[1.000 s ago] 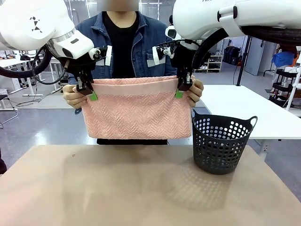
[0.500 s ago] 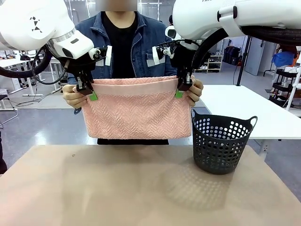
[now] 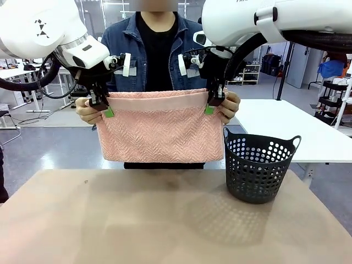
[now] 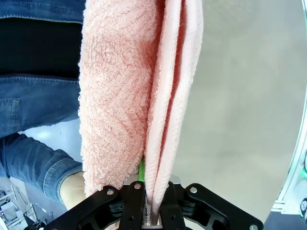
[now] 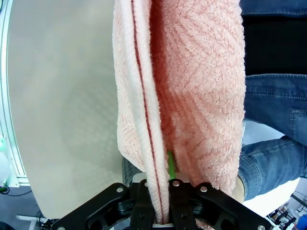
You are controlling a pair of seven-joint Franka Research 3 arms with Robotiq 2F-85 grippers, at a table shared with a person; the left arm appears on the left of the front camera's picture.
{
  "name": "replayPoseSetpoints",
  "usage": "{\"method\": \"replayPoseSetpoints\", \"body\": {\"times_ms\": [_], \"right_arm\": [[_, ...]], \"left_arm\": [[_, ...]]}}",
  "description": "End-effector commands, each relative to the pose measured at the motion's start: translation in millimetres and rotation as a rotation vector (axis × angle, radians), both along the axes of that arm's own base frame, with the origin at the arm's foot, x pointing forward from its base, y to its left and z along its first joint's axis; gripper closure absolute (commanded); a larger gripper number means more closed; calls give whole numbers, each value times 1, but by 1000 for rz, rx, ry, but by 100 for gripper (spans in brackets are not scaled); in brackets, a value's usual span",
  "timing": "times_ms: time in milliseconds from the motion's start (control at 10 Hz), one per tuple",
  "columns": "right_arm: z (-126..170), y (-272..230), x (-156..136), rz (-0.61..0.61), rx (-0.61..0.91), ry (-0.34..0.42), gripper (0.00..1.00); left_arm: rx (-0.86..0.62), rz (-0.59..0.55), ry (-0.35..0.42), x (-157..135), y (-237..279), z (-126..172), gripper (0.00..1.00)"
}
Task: Fold the towel.
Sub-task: Release the end of the 100 cm Hotel Towel you were holding.
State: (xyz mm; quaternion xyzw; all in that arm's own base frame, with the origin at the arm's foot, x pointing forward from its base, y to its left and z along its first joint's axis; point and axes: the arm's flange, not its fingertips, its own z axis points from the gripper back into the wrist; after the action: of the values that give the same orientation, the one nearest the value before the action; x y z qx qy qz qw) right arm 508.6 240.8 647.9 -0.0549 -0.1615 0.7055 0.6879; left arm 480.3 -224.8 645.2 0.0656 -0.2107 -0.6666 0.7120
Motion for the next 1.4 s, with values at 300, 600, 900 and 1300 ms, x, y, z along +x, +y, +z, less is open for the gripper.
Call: {"method": "replayPoseSetpoints", "body": {"times_ms": [300,600,900,1300], "right_arm": [[6,1,-2,-7,8,0,61],[19,-10,-9,-67,68,7,19],[48,-25,-26,-145,175,6,0],[105,-85,-60,-362,424,55,0]], "left_arm": [[-29,15,10,0,2,2,59],[-56,48,3,-3,8,15,0],[-56,122,41,-15,16,41,0],[-220,371,-40,-47,70,104,0]]}}
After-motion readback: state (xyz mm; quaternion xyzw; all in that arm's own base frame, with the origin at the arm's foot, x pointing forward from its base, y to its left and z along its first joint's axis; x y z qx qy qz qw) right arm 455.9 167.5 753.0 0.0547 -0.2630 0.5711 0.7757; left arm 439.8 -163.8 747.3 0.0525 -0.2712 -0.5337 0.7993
